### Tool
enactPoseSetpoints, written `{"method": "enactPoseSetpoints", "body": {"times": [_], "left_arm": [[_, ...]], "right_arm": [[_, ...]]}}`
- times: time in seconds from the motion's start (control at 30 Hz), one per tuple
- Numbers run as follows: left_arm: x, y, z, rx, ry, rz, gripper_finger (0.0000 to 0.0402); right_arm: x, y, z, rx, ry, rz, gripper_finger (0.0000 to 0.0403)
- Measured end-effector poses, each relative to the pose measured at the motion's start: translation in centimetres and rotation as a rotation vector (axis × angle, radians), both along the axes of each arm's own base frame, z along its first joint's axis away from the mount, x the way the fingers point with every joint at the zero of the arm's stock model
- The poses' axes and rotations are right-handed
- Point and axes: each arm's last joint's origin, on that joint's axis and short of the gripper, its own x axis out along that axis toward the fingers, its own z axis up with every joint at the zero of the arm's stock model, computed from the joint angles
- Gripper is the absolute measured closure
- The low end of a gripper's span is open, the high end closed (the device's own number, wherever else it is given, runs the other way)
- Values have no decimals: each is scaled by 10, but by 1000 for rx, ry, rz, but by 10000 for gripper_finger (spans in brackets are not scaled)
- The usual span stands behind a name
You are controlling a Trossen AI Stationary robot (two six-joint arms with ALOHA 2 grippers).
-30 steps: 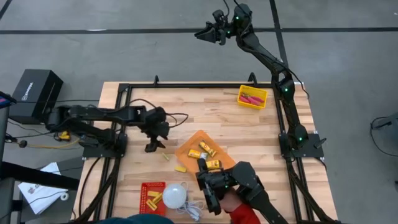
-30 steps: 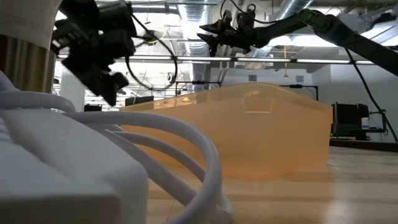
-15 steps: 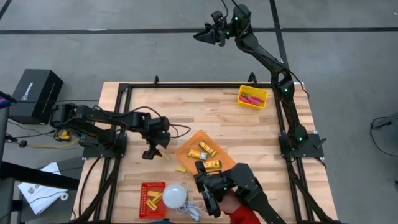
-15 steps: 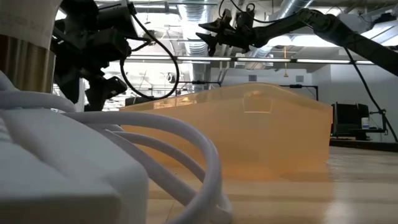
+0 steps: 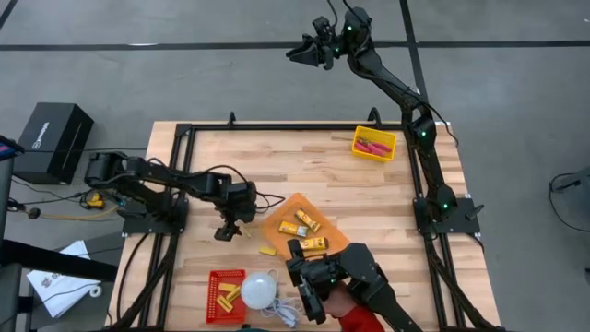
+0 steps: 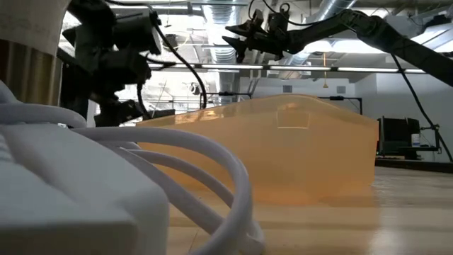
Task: Pick & Place School Supplies
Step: Put the green eraser into the red bin
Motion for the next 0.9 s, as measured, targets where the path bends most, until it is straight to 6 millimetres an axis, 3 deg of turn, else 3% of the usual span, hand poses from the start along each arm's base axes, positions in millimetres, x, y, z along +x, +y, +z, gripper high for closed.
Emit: {"method": "enactPoseSetpoints", "body": {"times": [0.4, 0.9], "left_arm": [[7, 0, -10, 3, -5, 0, 189], [-3, 0, -27, -8, 8, 29, 206]], "right_arm": [[0, 0, 0, -14, -5, -1, 250], [0, 0, 0, -25, -8, 2, 250]]}}
